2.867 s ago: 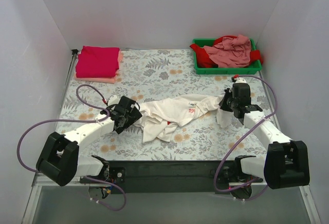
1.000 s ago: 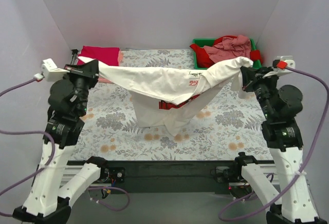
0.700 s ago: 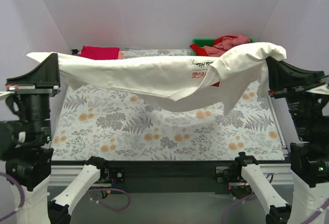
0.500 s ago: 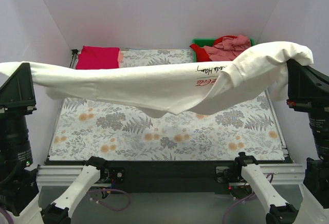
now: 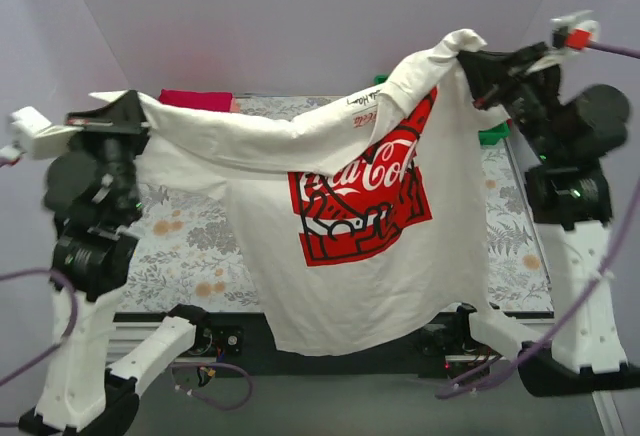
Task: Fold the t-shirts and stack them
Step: Flatten the tshirt out
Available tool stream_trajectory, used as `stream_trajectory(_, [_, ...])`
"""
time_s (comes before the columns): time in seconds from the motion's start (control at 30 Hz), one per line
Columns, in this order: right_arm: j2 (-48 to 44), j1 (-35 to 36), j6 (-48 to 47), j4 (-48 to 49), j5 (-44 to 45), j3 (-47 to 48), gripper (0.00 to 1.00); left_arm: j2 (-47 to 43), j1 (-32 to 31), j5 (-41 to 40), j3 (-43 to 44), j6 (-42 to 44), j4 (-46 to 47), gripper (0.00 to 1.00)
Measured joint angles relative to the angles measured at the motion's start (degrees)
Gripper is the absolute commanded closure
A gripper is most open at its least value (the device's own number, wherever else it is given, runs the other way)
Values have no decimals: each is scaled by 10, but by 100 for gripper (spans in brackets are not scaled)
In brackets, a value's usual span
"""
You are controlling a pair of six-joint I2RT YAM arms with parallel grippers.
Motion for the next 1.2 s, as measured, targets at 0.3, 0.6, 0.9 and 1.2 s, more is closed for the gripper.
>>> stream_trajectory(0.3, [329,31,9,52,8,-233,2,301,175,63,-315,-117,-103,14])
stream_trajectory(0.6, [278,40,2,37,61,-315,2,188,194,164,-342,-120,-83,10])
stream_trajectory(0.9, [62,42,68,53,101,-588,2,240,91,286,-337,-52,31,9])
stream_trajectory(1.2, [-34,35,106,20,159,-709,2,433,-140,385,-274,99,72,8])
